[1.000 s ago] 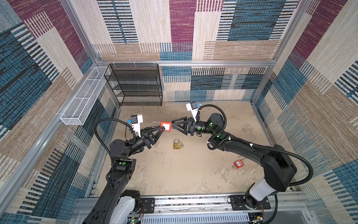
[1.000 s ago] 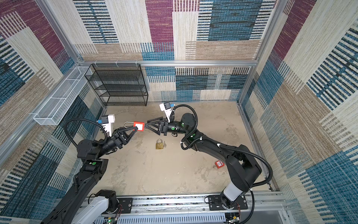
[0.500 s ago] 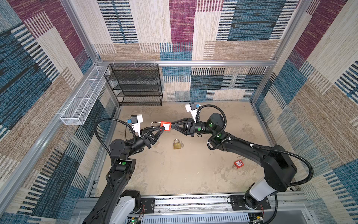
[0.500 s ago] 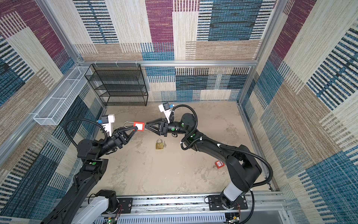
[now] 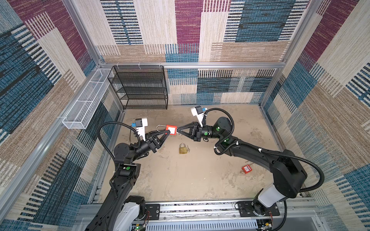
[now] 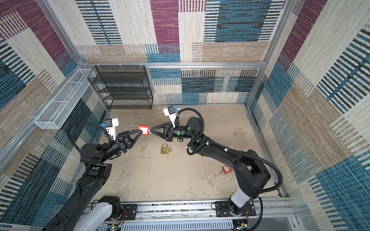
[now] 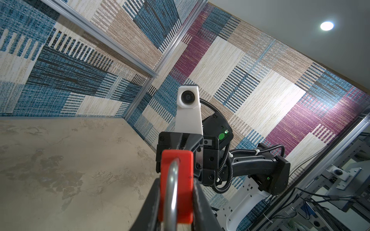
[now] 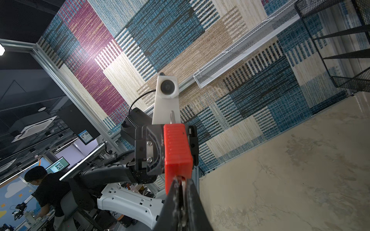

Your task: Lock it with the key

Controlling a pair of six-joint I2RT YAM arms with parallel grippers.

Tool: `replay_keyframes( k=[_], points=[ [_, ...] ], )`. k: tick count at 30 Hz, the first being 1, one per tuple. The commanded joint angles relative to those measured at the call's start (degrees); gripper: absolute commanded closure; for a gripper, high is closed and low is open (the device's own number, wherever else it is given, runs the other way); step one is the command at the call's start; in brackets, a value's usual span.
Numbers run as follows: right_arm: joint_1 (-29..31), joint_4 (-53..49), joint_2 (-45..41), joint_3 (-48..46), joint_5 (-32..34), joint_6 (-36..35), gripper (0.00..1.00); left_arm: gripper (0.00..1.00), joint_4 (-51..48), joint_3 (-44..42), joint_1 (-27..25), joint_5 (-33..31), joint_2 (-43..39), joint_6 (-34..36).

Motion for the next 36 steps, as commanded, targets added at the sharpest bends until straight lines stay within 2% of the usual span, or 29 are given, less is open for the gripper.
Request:
replay_keyframes(
  k=[1, 4, 20, 25, 29, 36],
  points=[
    [0.17, 2.41, -0.59, -0.41, 0.03, -0.83, 0.96, 1.00, 2.01, 0.13, 0.04, -0.73, -0.13, 0.92],
    [0.52, 3.89, -1.58, -1.64, 0.91, -2.68, 1.00, 1.00, 1.39, 0.07, 0.04, -1.48, -0.11, 0.49],
    [1.07, 5.27, -3.76, -3.11, 3.84, -8.12, 1.00, 1.00, -3.14, -0.28, 0.04, -5.48, -0.91, -0.92],
    [0.99, -2.68, -3.01, -0.15, 3.58, -7.42, 1.00, 1.00, -3.38, -0.37, 0.04, -5.91, -1.59, 1.59],
    [0.96, -0.99, -2.23, -0.54, 2.08, -5.37, 1.00, 1.00, -3.21, -0.78, 0.04, -7.31, -2.39, 3.36],
    [0.42, -0.27, -3.03, -1.51, 1.73, -4.52, 1.00, 1.00, -0.81, -1.22, 0.13, -8.33, -2.17, 2.25]
  ],
)
